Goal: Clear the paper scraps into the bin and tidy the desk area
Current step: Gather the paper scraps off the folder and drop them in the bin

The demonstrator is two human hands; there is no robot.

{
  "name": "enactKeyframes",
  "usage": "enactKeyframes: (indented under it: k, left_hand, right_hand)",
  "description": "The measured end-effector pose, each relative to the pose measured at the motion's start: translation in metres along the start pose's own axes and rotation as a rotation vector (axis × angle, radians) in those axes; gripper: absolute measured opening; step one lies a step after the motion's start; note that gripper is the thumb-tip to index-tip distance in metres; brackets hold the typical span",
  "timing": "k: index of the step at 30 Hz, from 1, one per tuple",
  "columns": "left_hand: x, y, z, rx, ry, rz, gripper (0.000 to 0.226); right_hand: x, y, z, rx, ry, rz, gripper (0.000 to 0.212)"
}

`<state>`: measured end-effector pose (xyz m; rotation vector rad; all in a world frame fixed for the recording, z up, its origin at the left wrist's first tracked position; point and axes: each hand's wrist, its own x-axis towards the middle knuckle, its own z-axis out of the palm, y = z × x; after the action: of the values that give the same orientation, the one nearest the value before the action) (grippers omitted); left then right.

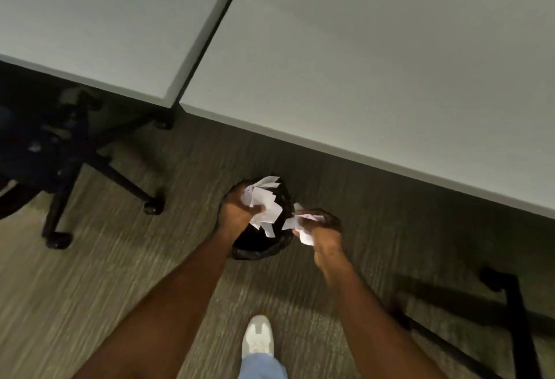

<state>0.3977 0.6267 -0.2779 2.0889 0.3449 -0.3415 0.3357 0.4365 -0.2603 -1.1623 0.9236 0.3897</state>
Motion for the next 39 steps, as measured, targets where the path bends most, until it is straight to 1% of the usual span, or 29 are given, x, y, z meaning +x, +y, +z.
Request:
enactKeyframes:
  k: [2,4,5,8,9,11,14,16,18,19,21,23,25,28,30,33,35,37,39]
  left_hand:
    - [0.015,-0.02,-0.003,0.063,-0.021,0.046,0.05]
    - [0.029,-0.036,-0.005,0.146,-0.027,0.043,0.056]
    - [0.034,-0.042,-0.006,0.164,-0.04,0.022,0.06]
    - [0.045,-0.064,-0.004,0.194,-0.05,-0.004,0.063]
    - [0.048,-0.07,-0.003,0.218,-0.053,-0.018,0.063]
    - [0.054,-0.079,0.002,0.241,-0.068,-0.042,0.062]
    - [0.06,-0.089,0.008,0.312,-0.108,-0.043,0.065]
    - [0.063,-0.097,0.01,0.353,-0.136,-0.048,0.072]
    - [0.066,-0.102,0.01,0.376,-0.172,-0.047,0.081]
    - [0.067,-0.103,0.009,0.4,-0.195,-0.022,0.085]
    - [0.067,-0.103,0.008,0.45,-0.239,0.026,0.083]
    - [0.065,-0.099,0.008,0.483,-0.284,0.026,0.083]
    - [0.062,-0.094,0.009,0.519,-0.286,0.026,0.089]
    - [0.059,-0.088,0.011,0.522,-0.246,0.031,0.092]
    - [0.056,-0.081,0.011,0.529,-0.209,0.044,0.084]
    - [0.041,-0.063,0.01,0.55,-0.135,0.133,0.068]
    - [0.031,-0.05,0.008,0.547,-0.116,0.137,0.064]
    - [0.022,-0.04,0.009,0.572,-0.101,0.156,0.068]
    - [0.012,-0.025,0.01,0.637,-0.107,0.19,0.079]
  right_hand:
    - [0.023,0.017,0.021,-0.09,-0.008,-0.009,0.018]
    - [0.042,0.028,0.042,-0.266,0.04,-0.056,0.01]
    - [0.051,0.035,0.05,-0.315,0.08,-0.095,0.01]
    - [0.074,0.054,0.068,-0.339,0.146,-0.159,0.01]
    - [0.079,0.06,0.072,-0.331,0.145,-0.154,0.011]
    - [0.092,0.069,0.08,-0.348,0.138,-0.143,0.024]
    - [0.107,0.076,0.085,-0.375,0.069,-0.134,0.026]
    - [0.113,0.082,0.084,-0.445,0.01,-0.119,0.051]
    - [0.116,0.084,0.083,-0.45,-0.032,-0.071,0.066]
    - [0.115,0.085,0.083,-0.426,-0.059,-0.026,0.069]
    - [0.112,0.079,0.083,-0.414,-0.118,0.032,0.069]
    - [0.106,0.069,0.083,-0.414,-0.166,0.052,0.069]
    - [0.103,0.06,0.08,-0.399,-0.183,0.059,0.063]
    - [0.104,0.052,0.075,-0.442,-0.149,-0.029,0.054]
    - [0.103,0.05,0.071,-0.563,-0.126,-0.112,0.056]
    - [0.092,0.043,0.059,-0.779,-0.046,-0.269,0.057]
    - [0.082,0.035,0.048,-0.927,0.015,-0.395,0.059]
    - [0.067,0.024,0.032,-1.133,0.043,-0.48,0.066]
    - [0.048,0.008,0.012,-1.27,0.039,-0.517,0.073]
